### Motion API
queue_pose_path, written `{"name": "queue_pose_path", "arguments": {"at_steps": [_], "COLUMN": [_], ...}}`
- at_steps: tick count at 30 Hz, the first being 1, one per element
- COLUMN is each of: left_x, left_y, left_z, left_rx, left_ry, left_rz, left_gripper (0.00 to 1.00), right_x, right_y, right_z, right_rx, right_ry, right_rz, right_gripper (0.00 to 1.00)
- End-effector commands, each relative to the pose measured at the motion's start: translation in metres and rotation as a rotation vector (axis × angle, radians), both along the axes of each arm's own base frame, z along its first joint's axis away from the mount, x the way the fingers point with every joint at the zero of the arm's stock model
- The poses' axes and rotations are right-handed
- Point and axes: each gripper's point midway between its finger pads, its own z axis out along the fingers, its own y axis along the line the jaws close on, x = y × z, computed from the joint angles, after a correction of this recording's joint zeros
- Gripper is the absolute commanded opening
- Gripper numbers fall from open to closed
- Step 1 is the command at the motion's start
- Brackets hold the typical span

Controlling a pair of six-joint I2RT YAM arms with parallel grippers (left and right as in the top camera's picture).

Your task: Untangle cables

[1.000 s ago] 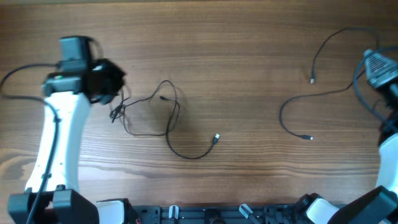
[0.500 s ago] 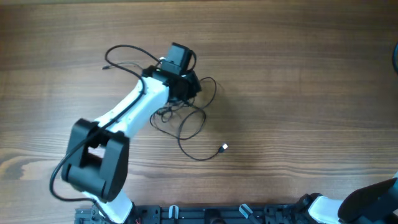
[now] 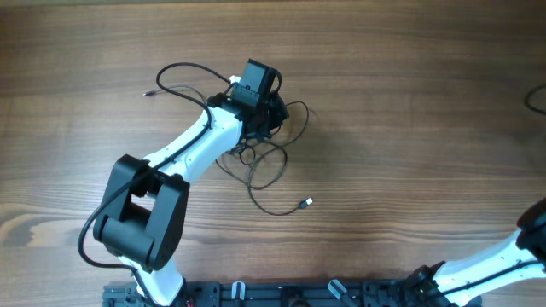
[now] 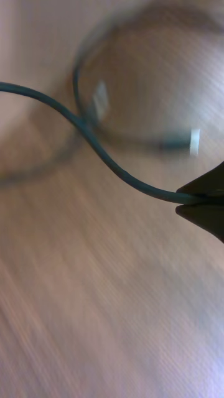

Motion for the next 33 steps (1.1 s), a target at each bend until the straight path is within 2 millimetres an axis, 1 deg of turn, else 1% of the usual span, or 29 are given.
{"name": "queue_pose_path", "arguments": {"at_steps": [1,2,3,4,5,6,7,8,9,11,12,13,14,15,16,17,18,19,20,21,23,25,26,28,29,30,31,33], "left_x": [0.002,0.001,0.002,0.002,0.002,0.002,0.001,0.002,0.003,0.005,0.007,0.006,0.005,0.005,0.005,0.006,0.006,0.006,0.004,-0.002,-0.028,-0.05,-0.054,-0.057,-0.059,-0.062,-0.064,-0.069], "left_y": [-0.001,0.0,-0.001,-0.001,-0.001,-0.001,-0.001,-0.001,-0.004,-0.013,-0.025,-0.046,-0.059,-0.067,-0.07,-0.069,-0.064,-0.059,-0.053,-0.051,-0.059,-0.064,-0.062,-0.046,-0.035,-0.019,-0.005,0.015], "left_z": [-0.002,-0.002,-0.002,-0.002,-0.002,-0.002,-0.002,-0.002,0.0,0.004,0.011,0.031,0.054,0.083,0.106,0.125,0.154,0.168,0.18,0.193,0.212,0.223,0.226,0.235,0.243,0.251,0.256,0.262], "left_rx": [0.009,0.009,0.009,0.009,0.009,0.009,0.009,0.007,0.001,-0.024,-0.051,-0.136,-0.228,-0.322,-0.381,-0.419,-0.454,-0.461,-0.451,-0.457,-0.516,-0.579,-0.603,-0.667,-0.708,-0.757,-0.792,-0.85], "left_ry": [-0.002,-0.001,-0.002,-0.002,-0.002,-0.002,-0.002,-0.005,-0.015,-0.038,-0.085,-0.164,-0.223,-0.281,-0.334,-0.382,-0.449,-0.479,-0.518,-0.562,-0.628,-0.677,-0.683,-0.698,-0.714,-0.73,-0.737,-0.735], "left_rz": [0.007,0.007,0.008,0.007,0.007,0.007,0.007,0.007,0.002,-0.024,-0.118,-0.28,-0.368,-0.417,-0.449,-0.469,-0.485,-0.484,-0.496,-0.547,-0.719,-0.87,-0.901,-0.94,-0.969,-1.003,-1.022,-1.052], "left_gripper": [0.04,0.05,0.05,0.05,0.05,0.04,0.04,0.04,0.04,0.04,0.04,0.04,0.04,0.04,0.04,0.04,0.04,0.04,0.04,0.04,0.04,0.04,0.04,0.04,0.04,0.04,0.04,0.04], "right_x": [0.001,-0.005,-0.006,-0.003,0.004,0.017,0.026,0.033,0.038,0.045,0.057,0.068,0.072,0.072,0.071,0.066,0.058,0.049,0.043,0.037,0.037,0.032,0.03,0.027,0.027,0.028,0.029,0.032], "right_y": [0.002,-0.006,-0.01,-0.01,-0.007,0.002,0.014,0.031,0.054,0.09,0.132,0.185,0.215,0.252,0.276,0.311,0.339,0.366,0.388,0.418,0.451,0.481,0.494,0.504,0.506,0.507,0.507,0.508], "right_z": [-0.009,-0.005,0.008,0.025,0.049,0.085,0.114,0.143,0.167,0.183,0.189,0.191,0.189,0.186,0.184,0.181,0.174,0.165,0.16,0.157,0.15,0.149,0.147,0.141,0.141,0.141,0.142,0.142], "right_rx": [0.021,-0.018,-0.049,-0.066,-0.086,-0.109,-0.118,-0.093,-0.02,0.146,0.332,0.505,0.588,0.663,0.71,0.755,0.769,0.772,0.772,0.781,0.739,0.732,0.705,0.635,0.628,0.627,0.624,0.619], "right_ry": [-0.006,0.007,0.0,-0.036,-0.092,-0.184,-0.253,-0.338,-0.429,-0.527,-0.58,-0.584,-0.568,-0.537,-0.509,-0.464,-0.404,-0.337,-0.29,-0.247,-0.184,-0.158,-0.142,-0.112,-0.11,-0.115,-0.119,-0.131], "right_rz": [-0.164,-0.21,-0.225,-0.221,-0.2,-0.15,-0.104,-0.074,-0.059,-0.04,0.047,0.217,0.315,0.441,0.514,0.636,0.74,0.834,0.91,0.995,1.059,1.135,1.185,1.239,1.244,1.25,1.251,1.261], "right_gripper": [0.07,0.25,0.73,1.0,1.0,1.0,1.0,1.0,1.0,1.0,1.0,1.0,0.99,1.0,1.0,1.0,1.0,1.0,1.0,1.0,1.0,1.0,1.0,1.0,1.0,1.0,1.0,1.0]}}
